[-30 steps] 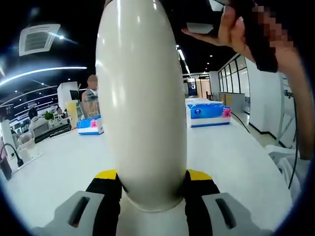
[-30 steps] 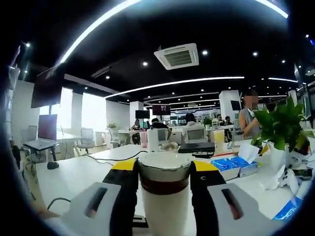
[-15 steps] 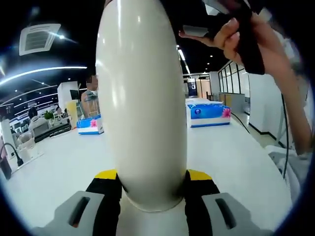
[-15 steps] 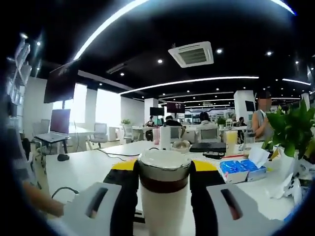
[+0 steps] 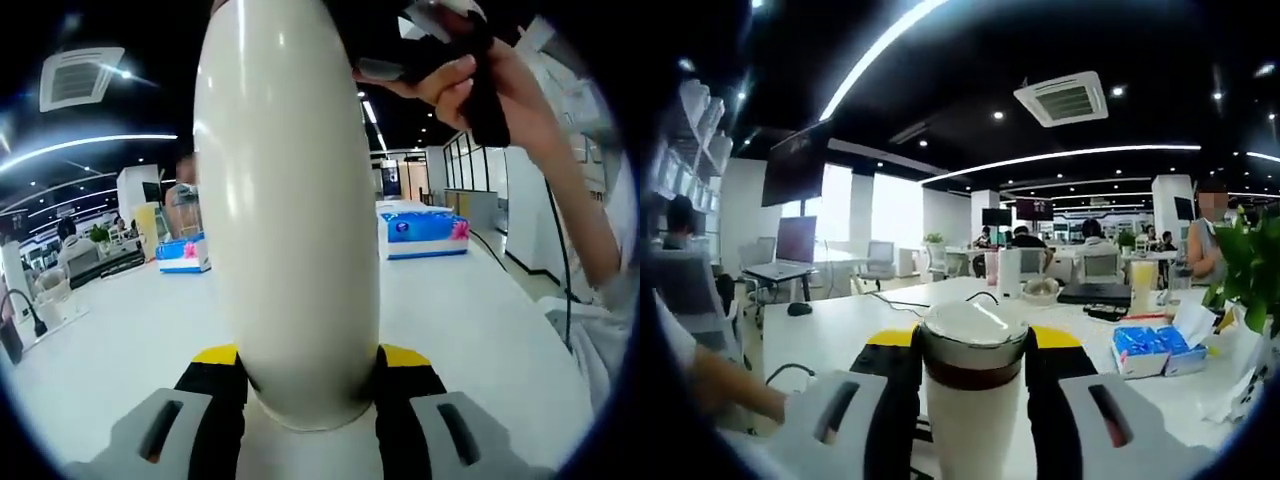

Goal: Grasp the water cup twist off the cup lid place the cup lid on the table

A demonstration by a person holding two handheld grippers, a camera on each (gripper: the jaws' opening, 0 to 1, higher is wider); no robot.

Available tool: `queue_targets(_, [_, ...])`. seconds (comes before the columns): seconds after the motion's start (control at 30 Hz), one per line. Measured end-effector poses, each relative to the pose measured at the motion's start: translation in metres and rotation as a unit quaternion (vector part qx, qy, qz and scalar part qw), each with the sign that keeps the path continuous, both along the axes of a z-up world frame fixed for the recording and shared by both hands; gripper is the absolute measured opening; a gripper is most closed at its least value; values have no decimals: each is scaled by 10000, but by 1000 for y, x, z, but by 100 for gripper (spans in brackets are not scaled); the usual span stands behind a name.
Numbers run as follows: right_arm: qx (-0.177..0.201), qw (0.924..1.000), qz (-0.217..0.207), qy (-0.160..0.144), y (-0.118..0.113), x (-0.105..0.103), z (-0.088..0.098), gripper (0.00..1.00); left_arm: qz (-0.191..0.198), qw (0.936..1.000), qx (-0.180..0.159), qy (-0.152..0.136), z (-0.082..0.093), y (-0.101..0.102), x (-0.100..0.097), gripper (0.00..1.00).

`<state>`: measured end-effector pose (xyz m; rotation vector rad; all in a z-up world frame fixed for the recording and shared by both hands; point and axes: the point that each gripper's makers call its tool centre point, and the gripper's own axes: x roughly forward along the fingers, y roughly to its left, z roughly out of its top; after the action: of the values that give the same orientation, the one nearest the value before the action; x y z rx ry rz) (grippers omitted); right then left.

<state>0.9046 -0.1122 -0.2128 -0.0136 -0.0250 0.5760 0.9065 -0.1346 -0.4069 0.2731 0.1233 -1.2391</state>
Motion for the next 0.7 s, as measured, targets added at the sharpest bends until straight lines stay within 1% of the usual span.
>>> queue_targets(0.07, [25, 9998, 206, -1, 0, 0, 0, 43, 1, 10000, 0, 3, 0, 0, 0, 51])
queue_targets(0.17, [82, 9984, 559, -83, 2, 0, -1, 43, 3, 10000, 0, 0, 0, 0, 0, 51])
queue_targets(0.37, [139, 9957, 911, -40, 0, 0, -2, 43, 9, 10000, -1, 7, 0, -1, -1, 51])
queue_targets(0.57, [36, 9923, 1238, -19, 1, 0, -2, 43, 10, 10000, -1, 8, 0, -1, 0, 51])
queue_targets(0.7, [39, 9902, 1392, 44, 1, -1, -3, 43, 12, 10000, 0, 9, 0, -2, 0, 51])
